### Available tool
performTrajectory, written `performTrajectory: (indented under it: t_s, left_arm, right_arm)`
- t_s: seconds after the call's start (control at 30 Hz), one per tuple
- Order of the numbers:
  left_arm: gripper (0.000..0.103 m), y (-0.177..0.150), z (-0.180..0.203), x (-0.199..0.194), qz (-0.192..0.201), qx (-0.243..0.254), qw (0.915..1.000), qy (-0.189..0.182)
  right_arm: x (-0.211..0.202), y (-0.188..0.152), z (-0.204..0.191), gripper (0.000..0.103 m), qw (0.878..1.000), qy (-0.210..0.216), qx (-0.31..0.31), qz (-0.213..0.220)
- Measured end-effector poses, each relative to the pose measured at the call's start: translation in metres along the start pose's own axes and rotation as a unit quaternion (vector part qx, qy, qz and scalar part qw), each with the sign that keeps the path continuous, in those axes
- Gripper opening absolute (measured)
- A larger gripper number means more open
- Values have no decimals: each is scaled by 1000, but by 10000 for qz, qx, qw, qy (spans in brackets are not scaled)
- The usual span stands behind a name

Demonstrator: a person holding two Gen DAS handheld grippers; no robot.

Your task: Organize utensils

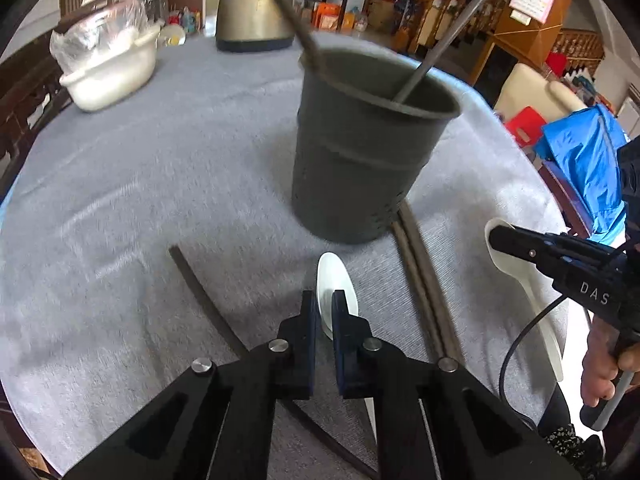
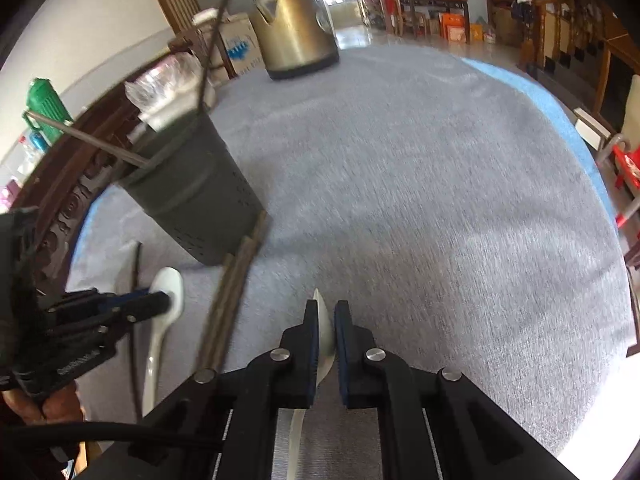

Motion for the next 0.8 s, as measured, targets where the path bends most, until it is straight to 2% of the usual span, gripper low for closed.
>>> performTrajectory:
  t_s: [0.13,0.23,0.33,0.5,0.6,0.67,0.73,0.8]
  left_arm:
    - [5,6,5,-18,238,88,9997,22]
    - [5,22,14,-37,568,192,9981,100]
    - [5,45,20,-62,1032,277,9941,186]
    - [5,94,29,-97,1803,379,9825,277]
    - [5,110,29,-106,1840,487,9810,368]
    - [5,111,23,-105,1691,360,9849,36]
    - [5,99,17,-98,1471,263,9888,-42]
    - [6,73,14,-87,1158,282,9928,-92]
  right_arm:
    - [-17,12,-4,8,9984,384,166,391]
    - [-34,29,-7,8,9936,624,324,885]
    - [-51,48,-18,8,9857,814,323,1441]
    - [-71,75,-28,8,9733,894,369,2079]
    - [-75,83,-26,8,9714,894,445,2156]
    - [-74,82,-23,8,9721,880,456,2127]
    - [-70,76,-16,8,9754,786,427,2014]
    - [-54,67,-10,8,9813,744,402,1730]
Point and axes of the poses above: each gripper's, at about its wrist camera, not at the fingertips, and x roughly the way its jaws point, z to its right, y to its top, the point moved 7 cm from there along x, roughly the way its jaws point, and after that the axes turned 9 degrees about -y, right-handed, at the moved point
